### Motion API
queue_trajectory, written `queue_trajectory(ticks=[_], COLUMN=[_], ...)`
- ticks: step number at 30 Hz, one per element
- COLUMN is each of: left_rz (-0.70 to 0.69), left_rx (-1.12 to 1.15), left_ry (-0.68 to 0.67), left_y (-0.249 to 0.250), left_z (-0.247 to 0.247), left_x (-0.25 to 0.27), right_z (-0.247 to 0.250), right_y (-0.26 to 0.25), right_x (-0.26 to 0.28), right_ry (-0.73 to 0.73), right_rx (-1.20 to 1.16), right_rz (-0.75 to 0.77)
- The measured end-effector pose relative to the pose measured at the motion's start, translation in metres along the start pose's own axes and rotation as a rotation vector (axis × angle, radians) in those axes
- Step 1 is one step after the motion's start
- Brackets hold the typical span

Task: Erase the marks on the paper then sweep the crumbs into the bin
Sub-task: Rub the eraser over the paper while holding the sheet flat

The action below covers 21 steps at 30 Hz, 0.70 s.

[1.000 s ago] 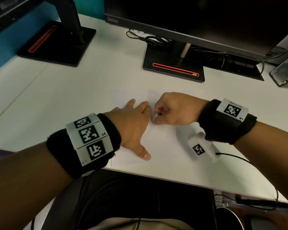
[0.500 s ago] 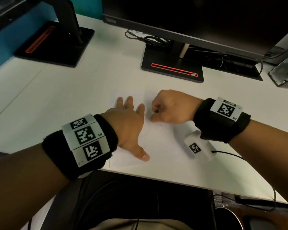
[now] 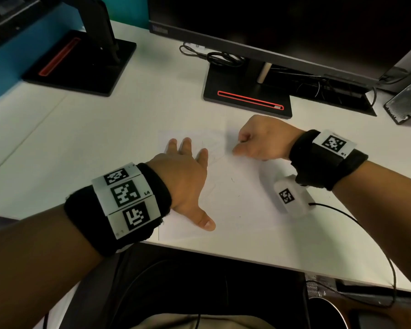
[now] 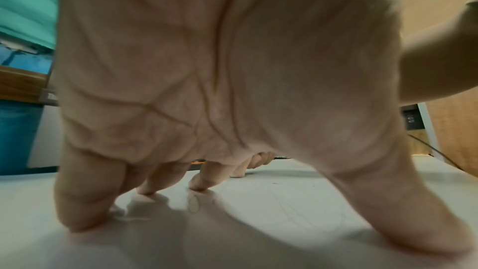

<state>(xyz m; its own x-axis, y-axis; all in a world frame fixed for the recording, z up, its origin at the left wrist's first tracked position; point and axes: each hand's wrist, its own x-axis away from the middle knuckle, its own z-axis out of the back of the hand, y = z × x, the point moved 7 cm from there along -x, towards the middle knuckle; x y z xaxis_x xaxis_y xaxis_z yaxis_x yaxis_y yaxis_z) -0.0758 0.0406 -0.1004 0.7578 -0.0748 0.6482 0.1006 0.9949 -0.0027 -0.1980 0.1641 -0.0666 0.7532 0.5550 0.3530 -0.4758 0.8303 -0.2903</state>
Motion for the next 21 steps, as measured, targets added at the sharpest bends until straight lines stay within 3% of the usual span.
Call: queue_trajectory(ticks=[4, 8, 12, 18, 21], left_rz=[0.008, 0.005, 0.018, 0.032, 0.021], left_rx=[-0.004, -0.018, -0.028, -0.045, -0.057], left_ry=[0.001, 0.003, -0.002, -0.021, -0.001], left_y=[0.001, 0.000, 0.000, -0.002, -0.002], left_z=[0.001, 0.001, 0.001, 0.001, 0.002], left_x=[-0.001, 0.000, -0.001, 0.002, -0.001], right_z=[-0.023, -0.003, -0.023, -0.010, -0.022], right_y=[-0.019, -0.002, -0.027, -0.021, -0.032], right_x=[0.006, -0.002, 0.003, -0.006, -0.002], right_ry=[-0.112, -0.031, -0.091, -0.015, -0.075], right_rx=[-0.062, -0.068, -0.041, -0.048, -0.055], right_rz=[0.094, 0.017, 0.131, 0.081, 0.130])
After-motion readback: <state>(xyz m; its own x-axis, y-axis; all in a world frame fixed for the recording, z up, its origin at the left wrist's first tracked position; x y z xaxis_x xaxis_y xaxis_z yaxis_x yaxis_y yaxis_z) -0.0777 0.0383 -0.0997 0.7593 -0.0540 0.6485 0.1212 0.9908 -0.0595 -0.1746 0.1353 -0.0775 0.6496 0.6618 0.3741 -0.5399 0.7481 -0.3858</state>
